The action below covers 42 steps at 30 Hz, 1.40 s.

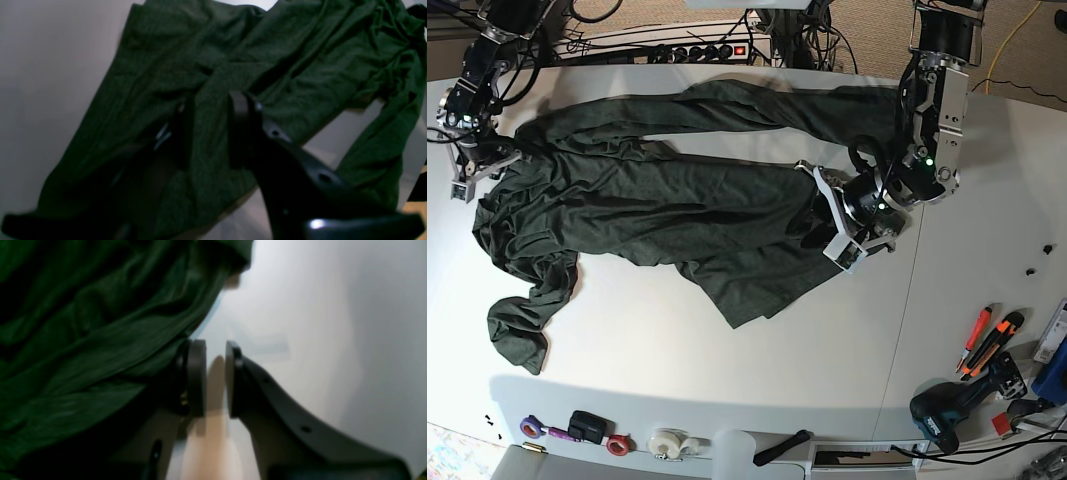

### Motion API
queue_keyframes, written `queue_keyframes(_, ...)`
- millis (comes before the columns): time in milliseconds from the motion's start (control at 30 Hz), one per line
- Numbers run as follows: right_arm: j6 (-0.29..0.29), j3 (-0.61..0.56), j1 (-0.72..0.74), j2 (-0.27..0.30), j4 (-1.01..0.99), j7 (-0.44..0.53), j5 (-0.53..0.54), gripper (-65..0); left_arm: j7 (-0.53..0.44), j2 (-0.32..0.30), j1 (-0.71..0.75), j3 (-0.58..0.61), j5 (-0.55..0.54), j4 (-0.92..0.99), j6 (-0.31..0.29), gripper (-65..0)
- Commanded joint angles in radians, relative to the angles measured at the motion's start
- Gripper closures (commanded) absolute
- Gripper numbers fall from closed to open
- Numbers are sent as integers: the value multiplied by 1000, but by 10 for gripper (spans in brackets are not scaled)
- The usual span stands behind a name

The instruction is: Layout the t-shirt on the table in an organized manner, then fold the t-shirt properly

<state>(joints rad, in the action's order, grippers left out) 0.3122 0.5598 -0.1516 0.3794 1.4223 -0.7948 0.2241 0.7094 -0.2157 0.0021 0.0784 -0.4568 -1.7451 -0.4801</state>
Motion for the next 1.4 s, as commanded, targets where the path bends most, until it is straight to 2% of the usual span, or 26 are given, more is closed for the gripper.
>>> queue_keyframes(0,-11,5,3,30,-23,-9,-16,-108,-19,-1,-18,-3,-18,-14,-16,-181)
queue_keyframes(167,-72,5,2,87,-68,17,-11,-108,-19,0,-19,-3,-19,-14,-18,-181)
queue_keyframes(267,-72,11,2,109,-23,21,43,-108,-19,-1,-19,-3,-27,-14,-18,-181)
queue_keyframes(333,-41,19,2,105,38,14,105,-108,-19,-1,-19,-3,-26,-12,-18,-181)
queue_keyframes(433,58,19,2,74,163,-17,194,-108,-23,0,-19,-3,-26,2,-18,-181)
queue_keyframes(500,103,17,2,35,255,-61,240,-108,-24,-1,-19,-3,-26,11,-18,-181)
queue_keyframes(633,125,17,-27,-53,396,-144,294,-108,-27,-1,-19,-3,-26,14,-18,-181)
queue_keyframes(767,167,17,-84,-119,439,-192,299,-108,-30,0,-19,-3,-26,14,-18,-181)
queue_keyframes(867,170,17,-121,-144,433,-194,272,-108,-30,0,-19,-3,-45,14,-19,-170)
queue_keyframes(967,170,17,-144,-155,428,-177,254,-108,-29,0,-19,-2,-105,14,-67,0)
queue_keyframes(1000,170,16,-150,-156,428,-176,258,-108,-29,2,-19,-2,-107,14,-81,0)
queue_keyframes(1100,170,4,-153,-158,428,-177,257,-108,-30,2,-19,11,-95,14,-76,0)
queue_keyframes(1233,170,-30,-153,-158,428,-139,247,-108,-34,2,-19,64,-16,16,-10,0)
queue_keyframes(1367,163,-90,-149,-158,383,-85,179,-108,-48,2,-19,122,42,16,41,0)
